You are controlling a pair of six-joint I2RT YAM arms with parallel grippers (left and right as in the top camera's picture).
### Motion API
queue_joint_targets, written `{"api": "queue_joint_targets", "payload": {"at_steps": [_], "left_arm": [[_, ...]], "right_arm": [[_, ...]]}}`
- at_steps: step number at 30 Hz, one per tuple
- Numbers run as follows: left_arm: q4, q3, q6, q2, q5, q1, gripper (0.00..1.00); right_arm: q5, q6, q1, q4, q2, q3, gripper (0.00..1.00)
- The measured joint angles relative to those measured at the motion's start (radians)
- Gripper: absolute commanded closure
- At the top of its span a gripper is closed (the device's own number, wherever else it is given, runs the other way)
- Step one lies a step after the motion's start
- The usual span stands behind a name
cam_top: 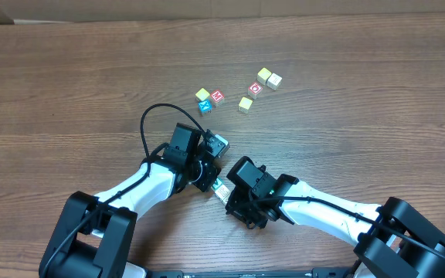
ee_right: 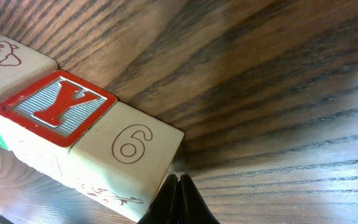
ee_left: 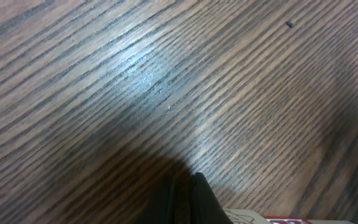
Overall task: Flip 5 blocks
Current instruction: 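Squeeze the block row between the left and right grippers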
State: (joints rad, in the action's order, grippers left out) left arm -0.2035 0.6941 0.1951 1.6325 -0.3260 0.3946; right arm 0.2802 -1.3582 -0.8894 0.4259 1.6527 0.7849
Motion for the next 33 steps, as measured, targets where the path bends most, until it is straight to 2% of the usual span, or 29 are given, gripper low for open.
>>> {"api": "queue_joint_targets", "payload": {"at_steps": [33], "left_arm": [[0.023, 0.0, 0.019, 0.002, 0.004, -0.005, 0.96]], "right_arm": [[0.004, -0.11, -0.009, -0.059, 0.004, -0.009, 0.96]]}}
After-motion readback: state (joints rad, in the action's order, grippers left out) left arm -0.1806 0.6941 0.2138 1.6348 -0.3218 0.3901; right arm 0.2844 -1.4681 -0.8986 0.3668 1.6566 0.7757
